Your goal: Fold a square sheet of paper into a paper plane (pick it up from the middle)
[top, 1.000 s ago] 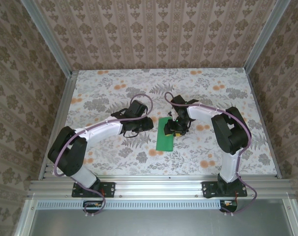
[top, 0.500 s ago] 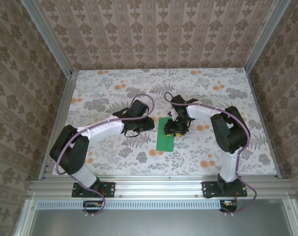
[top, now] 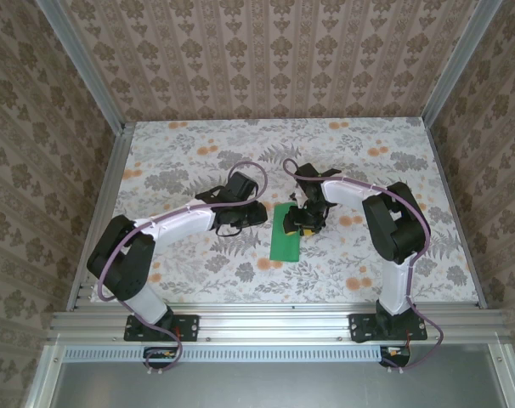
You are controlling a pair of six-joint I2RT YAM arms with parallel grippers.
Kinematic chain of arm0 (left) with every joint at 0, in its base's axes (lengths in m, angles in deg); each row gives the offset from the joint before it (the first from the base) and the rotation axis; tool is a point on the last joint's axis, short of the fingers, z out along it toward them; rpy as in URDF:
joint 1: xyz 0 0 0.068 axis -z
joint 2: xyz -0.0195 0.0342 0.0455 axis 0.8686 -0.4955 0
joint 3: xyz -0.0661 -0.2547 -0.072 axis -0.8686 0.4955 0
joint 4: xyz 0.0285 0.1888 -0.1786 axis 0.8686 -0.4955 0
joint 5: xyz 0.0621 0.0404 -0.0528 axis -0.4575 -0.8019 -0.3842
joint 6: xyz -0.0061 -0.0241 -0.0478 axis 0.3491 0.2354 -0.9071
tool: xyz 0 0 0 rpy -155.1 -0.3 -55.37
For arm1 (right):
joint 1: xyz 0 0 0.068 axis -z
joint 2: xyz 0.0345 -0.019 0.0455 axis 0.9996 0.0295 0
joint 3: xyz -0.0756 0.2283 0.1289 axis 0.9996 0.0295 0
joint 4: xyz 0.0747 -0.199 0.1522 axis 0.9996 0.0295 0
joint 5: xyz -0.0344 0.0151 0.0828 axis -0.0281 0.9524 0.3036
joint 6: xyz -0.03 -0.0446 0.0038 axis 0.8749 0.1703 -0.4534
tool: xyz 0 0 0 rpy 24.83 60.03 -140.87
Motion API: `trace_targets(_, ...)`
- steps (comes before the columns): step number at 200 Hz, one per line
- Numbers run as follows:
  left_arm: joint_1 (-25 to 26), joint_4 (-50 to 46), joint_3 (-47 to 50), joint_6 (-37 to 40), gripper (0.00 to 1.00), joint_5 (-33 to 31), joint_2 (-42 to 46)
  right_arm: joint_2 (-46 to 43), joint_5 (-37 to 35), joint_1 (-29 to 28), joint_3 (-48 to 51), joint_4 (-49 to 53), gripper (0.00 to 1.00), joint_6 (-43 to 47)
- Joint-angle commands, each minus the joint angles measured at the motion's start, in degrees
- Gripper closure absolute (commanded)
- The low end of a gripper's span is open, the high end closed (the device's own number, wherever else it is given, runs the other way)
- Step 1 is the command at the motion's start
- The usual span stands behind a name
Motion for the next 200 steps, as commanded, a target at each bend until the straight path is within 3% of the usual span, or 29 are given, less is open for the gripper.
trace_targets(1,0.6,-0.8,-1.5,0.2,0.7,0.9,-1.0,3.0,-3.5,0.0,0.2,1.2,0.48,1.0)
trace_targets(62,1.0,0.0,-2.7,-0.5,0.73,2.7,-3.2,3.7,-4.7,0.0,0.2,1.5,0.48,0.5)
trace_targets(142,1.4,1.2,-5.2,-4.5,0.87,5.3,-9.9,3.9,-5.4,0.0,1.0,0.9,0.48,-0.4)
trace_targets(200,2.0,5.6,-6.0,-5.4,0.91,9.0,-13.3,3.9,-5.4,0.0,1.5,0.5,0.48,-0.5)
